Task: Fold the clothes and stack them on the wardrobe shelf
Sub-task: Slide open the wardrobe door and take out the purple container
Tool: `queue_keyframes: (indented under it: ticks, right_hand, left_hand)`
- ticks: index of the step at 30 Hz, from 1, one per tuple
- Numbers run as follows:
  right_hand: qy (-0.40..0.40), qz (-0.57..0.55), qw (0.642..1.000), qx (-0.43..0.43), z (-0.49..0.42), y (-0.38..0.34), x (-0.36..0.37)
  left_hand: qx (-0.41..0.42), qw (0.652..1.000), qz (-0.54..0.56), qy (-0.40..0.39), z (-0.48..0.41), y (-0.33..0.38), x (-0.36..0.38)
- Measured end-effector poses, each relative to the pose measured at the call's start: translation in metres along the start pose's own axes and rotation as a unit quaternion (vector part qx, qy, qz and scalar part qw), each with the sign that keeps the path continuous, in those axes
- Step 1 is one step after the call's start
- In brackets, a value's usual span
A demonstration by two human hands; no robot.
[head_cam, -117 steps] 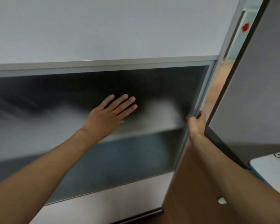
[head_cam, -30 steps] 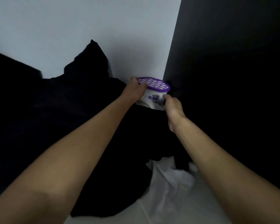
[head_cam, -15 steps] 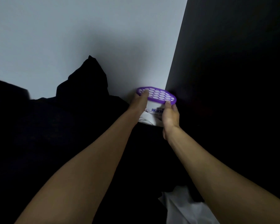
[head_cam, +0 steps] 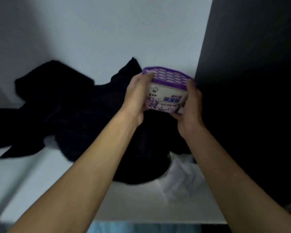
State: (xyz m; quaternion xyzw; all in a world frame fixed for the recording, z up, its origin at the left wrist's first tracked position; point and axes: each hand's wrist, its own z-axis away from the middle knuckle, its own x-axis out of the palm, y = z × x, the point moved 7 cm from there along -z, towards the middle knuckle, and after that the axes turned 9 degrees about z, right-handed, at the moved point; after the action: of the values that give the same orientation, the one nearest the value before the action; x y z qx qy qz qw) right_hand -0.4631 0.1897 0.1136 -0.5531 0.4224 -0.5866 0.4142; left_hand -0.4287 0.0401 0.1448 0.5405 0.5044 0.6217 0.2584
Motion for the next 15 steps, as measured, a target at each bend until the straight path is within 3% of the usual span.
queue_keyframes:
  ticks: [9,15]
  right_hand:
    - [-0.241,-0.016,0.967,0.087,0.196,0.069,-0.004]
    - [-0.398,0.037,0.894,0.204,0.338,0.137,0.024]
  left_hand:
    - [0.004,0.973,-0.001,0.229,0.246,-0.016,-0.112]
    - [0.019,0.918,0.057,0.391,0.412,-0.021,-0.198]
